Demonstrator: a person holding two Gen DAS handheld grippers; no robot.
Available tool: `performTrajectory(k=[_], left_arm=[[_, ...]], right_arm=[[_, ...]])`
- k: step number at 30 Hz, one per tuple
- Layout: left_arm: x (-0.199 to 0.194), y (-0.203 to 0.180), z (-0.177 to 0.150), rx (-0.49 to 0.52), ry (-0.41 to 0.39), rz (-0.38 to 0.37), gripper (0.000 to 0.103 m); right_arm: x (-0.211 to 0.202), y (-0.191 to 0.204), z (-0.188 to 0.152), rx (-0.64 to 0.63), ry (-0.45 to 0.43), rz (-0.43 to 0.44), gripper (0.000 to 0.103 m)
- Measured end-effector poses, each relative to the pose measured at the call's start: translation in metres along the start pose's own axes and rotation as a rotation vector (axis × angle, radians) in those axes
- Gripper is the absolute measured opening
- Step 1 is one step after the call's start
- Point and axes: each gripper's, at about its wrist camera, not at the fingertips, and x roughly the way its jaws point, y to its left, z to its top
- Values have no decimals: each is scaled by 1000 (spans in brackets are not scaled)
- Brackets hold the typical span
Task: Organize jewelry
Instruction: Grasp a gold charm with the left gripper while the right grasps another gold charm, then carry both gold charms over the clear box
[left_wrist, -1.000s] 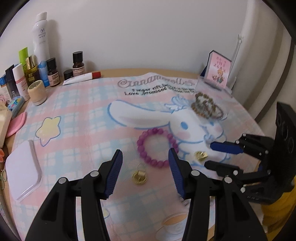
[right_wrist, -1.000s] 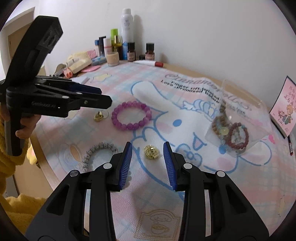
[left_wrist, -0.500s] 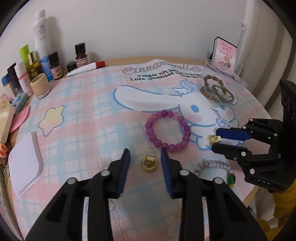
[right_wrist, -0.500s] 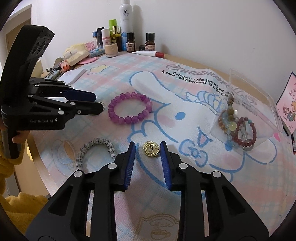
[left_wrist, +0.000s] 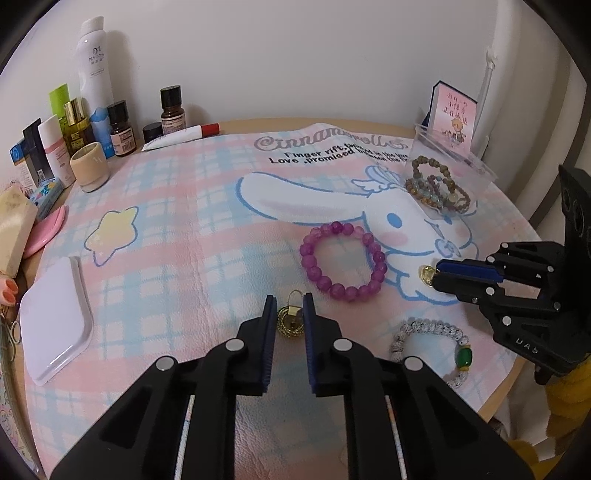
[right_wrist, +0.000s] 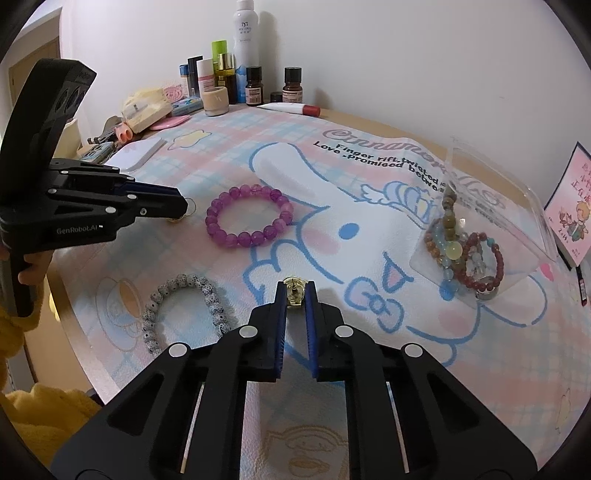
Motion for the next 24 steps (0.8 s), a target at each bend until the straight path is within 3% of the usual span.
performTrajectory(k=[16, 24], left_arm=[[-21, -24, 19, 41, -74, -33, 14], [-21, -49, 52, 54, -113, -120, 14]], right_arm=[[-37, -11, 7, 35, -115, -46, 9], [-69, -43, 13, 103, -205, -101, 9]])
